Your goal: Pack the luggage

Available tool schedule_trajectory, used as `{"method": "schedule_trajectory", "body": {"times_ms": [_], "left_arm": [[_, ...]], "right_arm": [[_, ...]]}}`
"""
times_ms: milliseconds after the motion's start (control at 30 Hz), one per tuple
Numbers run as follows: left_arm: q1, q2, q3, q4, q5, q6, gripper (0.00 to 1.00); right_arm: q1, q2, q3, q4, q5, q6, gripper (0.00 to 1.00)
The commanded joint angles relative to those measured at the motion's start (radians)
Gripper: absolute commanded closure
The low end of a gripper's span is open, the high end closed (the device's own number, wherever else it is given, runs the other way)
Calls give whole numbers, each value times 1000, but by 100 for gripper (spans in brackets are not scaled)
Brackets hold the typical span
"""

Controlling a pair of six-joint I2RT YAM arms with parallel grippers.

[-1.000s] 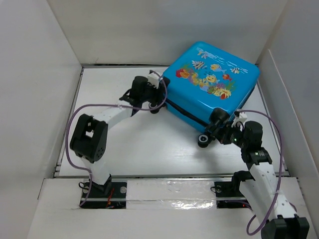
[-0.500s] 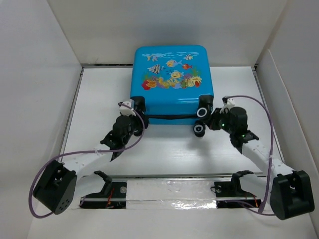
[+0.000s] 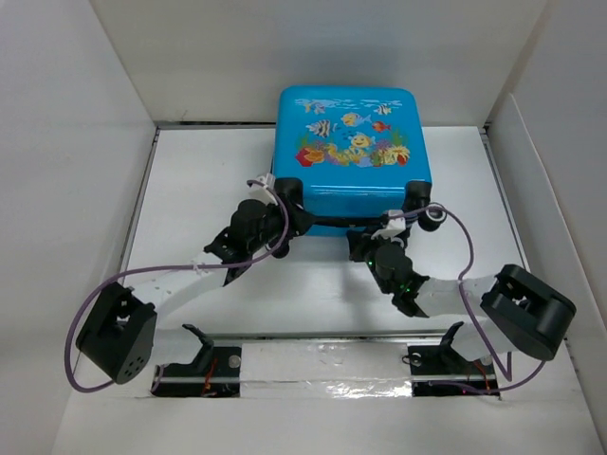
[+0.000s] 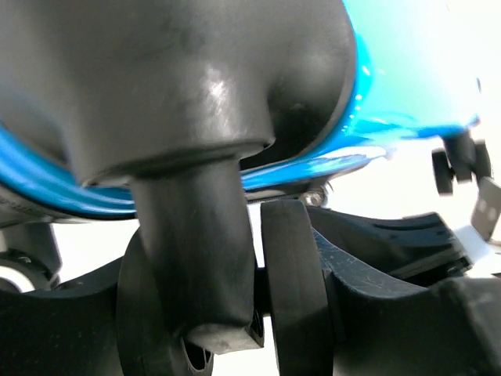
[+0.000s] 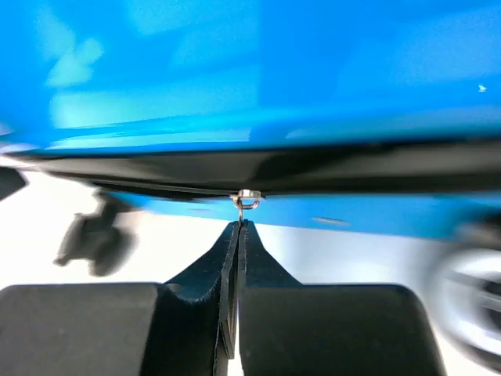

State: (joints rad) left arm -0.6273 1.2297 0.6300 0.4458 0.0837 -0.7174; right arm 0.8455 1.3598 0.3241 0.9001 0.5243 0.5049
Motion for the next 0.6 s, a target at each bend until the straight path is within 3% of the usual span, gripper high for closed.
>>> {"method": "schedule_trajectory", "body": {"times_ms": [0, 233, 367, 500, 567], "left_arm": [[-75, -4, 187, 283, 292, 32, 100], [-121, 56, 336, 140, 339, 75, 100], [-121, 24, 303, 24, 272, 101, 100], [-121, -39, 214, -22, 162, 124, 100], [-121, -79, 197, -77, 96, 141, 81]], "right_arm": [[102, 39, 131, -10, -145, -52, 100], [222, 155, 306, -29, -450, -54, 100], [222, 217, 279, 83, -491, -8, 100], [132, 154, 201, 117, -517, 24, 100], [90, 113, 164, 83, -517, 23, 100]]}}
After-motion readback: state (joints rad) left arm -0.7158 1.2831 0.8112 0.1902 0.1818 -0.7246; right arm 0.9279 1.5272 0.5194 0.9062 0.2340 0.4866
